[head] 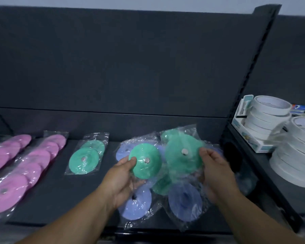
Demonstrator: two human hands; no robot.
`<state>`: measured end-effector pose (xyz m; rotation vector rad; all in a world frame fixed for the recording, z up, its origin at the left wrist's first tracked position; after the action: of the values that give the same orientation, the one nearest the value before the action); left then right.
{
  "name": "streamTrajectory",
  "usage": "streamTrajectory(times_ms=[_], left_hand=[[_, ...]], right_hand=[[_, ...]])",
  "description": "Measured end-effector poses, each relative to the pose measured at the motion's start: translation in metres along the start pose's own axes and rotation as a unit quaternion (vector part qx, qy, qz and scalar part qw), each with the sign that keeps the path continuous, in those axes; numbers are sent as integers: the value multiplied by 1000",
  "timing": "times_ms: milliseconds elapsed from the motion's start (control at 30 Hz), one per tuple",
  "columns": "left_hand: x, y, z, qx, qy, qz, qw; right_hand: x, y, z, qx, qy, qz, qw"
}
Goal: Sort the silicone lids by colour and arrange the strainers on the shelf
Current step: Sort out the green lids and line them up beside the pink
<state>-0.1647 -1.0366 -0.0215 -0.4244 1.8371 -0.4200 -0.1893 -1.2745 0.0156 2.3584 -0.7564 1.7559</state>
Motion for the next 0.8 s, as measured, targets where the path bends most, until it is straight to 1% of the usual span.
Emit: streamTrajectory(times_ms=[67, 100, 233, 300, 367, 400, 467, 567, 667, 733, 800], left_hand=[[-7, 12, -2, -3, 4, -6, 1000], [-9, 18, -3, -5, 11, -7, 1000], [-21, 39, -5, 1, 21, -23, 1000], [-28, 45, -5, 20, 13, -16, 1000], [-39, 53, -3, 17, -27, 10, 999], [-44, 58, -1, 4, -45, 18, 999], [-52, 68, 5, -22, -64, 22, 997], [-60, 75, 19, -31, -75, 36, 996], [-62, 72, 32, -12, -81, 50, 995], [-59, 68, 39, -2, -76, 49, 996], [-54, 64, 46, 0, -72, 43, 996]], right_hand=[[-25, -27, -4, 60, -83, 34, 994], [-37, -40, -7, 79, -107, 33, 991], [-85, -85, -21, 106, -135, -32, 985], [-99, -104, -25, 109, -134, -83, 981], [-103, -119, -24, 110, -126, -130, 977], [-99, -124, -21, 106, -110, -157, 976], [-75, -130, -7, 79, -28, -262, 962], [-27, -128, 30, 8, 114, -388, 915], [18, -112, 70, -95, 234, -456, 853], [35, -103, 90, -144, 256, -510, 808], [40, -97, 105, -184, 248, -568, 763]])
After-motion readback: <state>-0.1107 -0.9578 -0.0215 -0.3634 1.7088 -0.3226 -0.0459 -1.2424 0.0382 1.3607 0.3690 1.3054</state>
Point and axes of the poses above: each hand's wrist, its own z-axis towards the middle knuckle, its own y-axis out of the back of the hand, x = y × z, the point moved 9 cm from there along z, towards the middle knuckle, and after that the axes turned 9 degrees about -y, right-handed, at the moved point
